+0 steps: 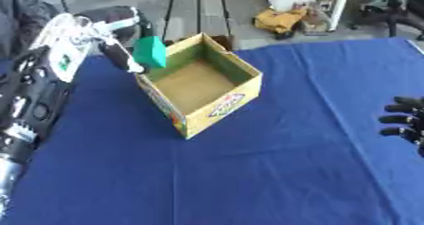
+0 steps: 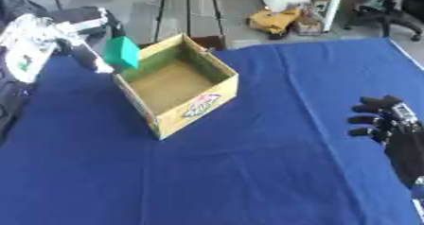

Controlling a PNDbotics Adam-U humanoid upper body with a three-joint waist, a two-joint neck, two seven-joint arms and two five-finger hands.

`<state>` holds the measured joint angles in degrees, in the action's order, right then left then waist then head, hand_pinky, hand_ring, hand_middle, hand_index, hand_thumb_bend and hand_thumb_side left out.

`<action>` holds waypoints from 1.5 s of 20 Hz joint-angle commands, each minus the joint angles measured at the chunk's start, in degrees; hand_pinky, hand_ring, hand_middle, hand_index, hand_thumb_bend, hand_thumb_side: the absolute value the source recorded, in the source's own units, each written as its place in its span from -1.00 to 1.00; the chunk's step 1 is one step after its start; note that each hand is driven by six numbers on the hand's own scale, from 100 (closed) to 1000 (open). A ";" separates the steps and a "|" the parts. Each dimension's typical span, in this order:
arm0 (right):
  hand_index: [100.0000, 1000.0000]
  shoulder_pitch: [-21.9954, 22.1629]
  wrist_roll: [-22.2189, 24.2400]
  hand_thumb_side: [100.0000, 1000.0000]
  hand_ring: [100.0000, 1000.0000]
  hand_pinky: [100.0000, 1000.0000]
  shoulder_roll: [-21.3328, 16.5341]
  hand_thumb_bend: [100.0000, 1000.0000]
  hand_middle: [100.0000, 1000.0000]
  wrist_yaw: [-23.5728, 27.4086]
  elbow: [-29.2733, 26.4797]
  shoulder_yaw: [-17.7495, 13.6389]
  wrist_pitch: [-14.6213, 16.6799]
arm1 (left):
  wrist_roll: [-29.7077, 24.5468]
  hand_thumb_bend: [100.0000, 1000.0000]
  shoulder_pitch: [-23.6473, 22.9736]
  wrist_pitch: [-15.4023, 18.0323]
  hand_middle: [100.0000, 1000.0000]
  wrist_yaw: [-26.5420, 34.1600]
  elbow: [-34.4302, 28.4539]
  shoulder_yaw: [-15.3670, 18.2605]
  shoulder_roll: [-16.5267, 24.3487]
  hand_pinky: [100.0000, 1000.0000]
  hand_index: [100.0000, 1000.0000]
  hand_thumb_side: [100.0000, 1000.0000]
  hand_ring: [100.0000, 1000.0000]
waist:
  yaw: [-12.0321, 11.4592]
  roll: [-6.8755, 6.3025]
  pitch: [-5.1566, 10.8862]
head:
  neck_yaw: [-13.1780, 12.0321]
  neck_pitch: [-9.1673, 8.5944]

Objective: Pick up objects on the table and place them in the box.

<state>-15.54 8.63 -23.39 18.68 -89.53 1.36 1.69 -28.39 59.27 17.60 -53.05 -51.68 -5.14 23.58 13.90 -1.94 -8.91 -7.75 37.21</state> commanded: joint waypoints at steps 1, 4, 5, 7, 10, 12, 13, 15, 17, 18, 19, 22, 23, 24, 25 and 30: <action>0.60 -1.39 0.66 0.80 0.32 0.13 -0.28 -1.00 0.31 -0.69 -0.77 0.21 -0.04 | 2.73 -0.76 1.74 -1.57 -0.73 -2.90 1.99 -0.38 -1.24 -0.57 -0.30 -1.00 -0.62 | 0.82 0.07 0.21 | -0.94 -1.48; 0.60 -1.79 0.81 0.80 0.32 0.13 -0.12 -1.00 0.31 -0.84 -0.83 0.31 -0.11 | 5.52 -0.74 1.44 -3.18 -0.68 -5.74 3.64 -0.10 -2.52 -0.53 -0.25 -1.00 -0.58 | 1.88 -0.15 -0.45 | -1.31 -2.04; 0.60 -1.86 0.83 0.80 0.32 0.13 -0.07 -1.00 0.31 -0.87 -0.84 0.31 -0.13 | 6.50 -0.80 1.24 -3.57 -0.64 -6.72 3.98 0.01 -2.82 -0.47 -0.20 -1.00 -0.54 | 2.09 -0.21 -0.58 | -1.33 -2.16; 0.60 -1.90 0.84 0.80 0.32 0.13 0.02 -1.00 0.31 -0.91 -0.84 0.28 -0.16 | 8.33 -0.68 0.79 -3.78 -0.45 -8.66 4.68 -0.02 -3.27 -0.21 -0.04 -1.00 -0.34 | 2.24 -0.33 -0.70 | -1.24 -2.19; 0.60 -1.81 0.80 0.80 0.32 0.13 0.08 -1.00 0.31 -0.94 -0.81 0.19 -0.19 | 10.21 0.09 0.31 -2.64 -0.09 -11.55 5.45 0.22 -3.71 0.18 0.34 0.00 -0.02 | 2.02 -0.39 -0.64 | -1.03 -2.15; 0.60 -1.76 0.77 0.80 0.32 0.13 0.11 -1.00 0.31 -0.93 -0.77 0.14 -0.21 | 11.55 0.34 0.03 -1.21 -0.01 -13.77 5.68 0.88 -3.92 0.24 0.41 0.24 0.06 | 1.84 -0.38 -0.52 | -0.91 -2.17; 0.60 -1.72 0.76 0.80 0.31 0.13 0.12 -1.00 0.31 -0.91 -0.76 0.12 -0.21 | 12.05 0.62 -0.13 -0.62 0.15 -14.87 5.92 1.14 -3.90 0.35 0.53 0.60 0.24 | 1.68 -0.35 -0.44 | -0.81 -2.24; 0.60 -1.58 0.72 0.80 0.31 0.13 0.09 -1.00 0.31 -0.89 -0.74 0.03 -0.19 | 12.81 0.71 -0.41 0.32 0.30 -16.86 6.00 1.40 -3.52 0.44 0.59 0.79 0.40 | 1.34 -0.25 -0.24 | -0.62 -2.44; 0.60 -1.41 0.67 0.80 0.31 0.13 0.04 -1.00 0.31 -0.87 -0.72 -0.05 -0.16 | 13.71 0.61 -0.70 0.70 0.38 -18.14 5.62 1.63 -3.05 0.48 0.61 0.88 0.45 | 1.05 -0.13 -0.04 | -0.45 -2.51; 0.60 -1.33 0.64 0.80 0.31 0.13 0.04 -1.00 0.30 -0.87 -0.71 -0.11 -0.14 | 14.31 0.55 -0.91 0.68 0.39 -18.37 5.20 1.74 -2.67 0.48 0.61 0.90 0.46 | 0.90 -0.06 0.07 | -0.39 -2.39; 0.60 -1.18 0.59 0.80 0.31 0.13 0.03 -1.00 0.30 -0.85 -0.69 -0.20 -0.12 | 15.18 0.39 -1.17 0.55 0.38 -18.08 4.52 1.98 -2.24 0.47 0.60 0.88 0.44 | 0.66 0.02 0.25 | -0.24 -2.19; 0.60 -0.46 0.29 0.80 0.31 0.14 -0.10 -1.00 0.30 -0.80 -0.57 -0.55 -0.03 | 20.28 -0.04 -2.71 -0.81 0.26 -11.72 0.15 3.33 -0.63 0.41 0.55 0.76 0.29 | -0.54 0.33 0.86 | 0.46 -1.49; 0.60 -0.15 0.16 0.80 0.31 0.13 -0.13 -1.00 0.30 -0.78 -0.51 -0.71 0.00 | 22.47 -0.16 -3.57 -1.30 0.18 -7.51 -1.94 3.59 0.27 0.36 0.51 0.65 0.20 | -1.18 0.43 1.16 | 0.72 -1.24; 0.60 0.11 0.02 0.80 0.31 0.13 -0.22 -1.00 0.30 -0.76 -0.47 -0.87 0.05 | 24.38 -0.17 -4.77 -1.70 0.17 -2.82 -4.30 3.50 1.48 0.36 0.50 0.64 0.20 | -1.78 0.45 1.41 | 1.01 -1.09; 0.60 0.36 -0.09 0.79 0.31 0.14 -0.33 -1.00 0.30 -0.75 -0.43 -0.97 0.07 | 25.55 -0.21 -6.07 -2.05 0.16 1.63 -6.61 3.12 2.68 0.36 0.48 0.64 0.19 | -2.33 0.46 1.68 | 1.30 -0.81; 0.60 0.67 -0.40 0.79 0.31 0.13 -0.51 -1.00 0.30 -0.58 -0.44 -1.31 0.18 | 21.94 -0.38 -14.92 -2.60 0.18 17.23 -19.61 1.49 9.65 0.37 0.49 0.68 0.21 | -4.54 0.39 2.24 | 2.36 -0.01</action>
<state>-14.49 8.47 -22.48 17.97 -89.39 0.70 1.78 -5.55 43.67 15.13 -39.21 -67.40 -3.57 29.88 9.27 -1.66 -7.57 -5.78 36.76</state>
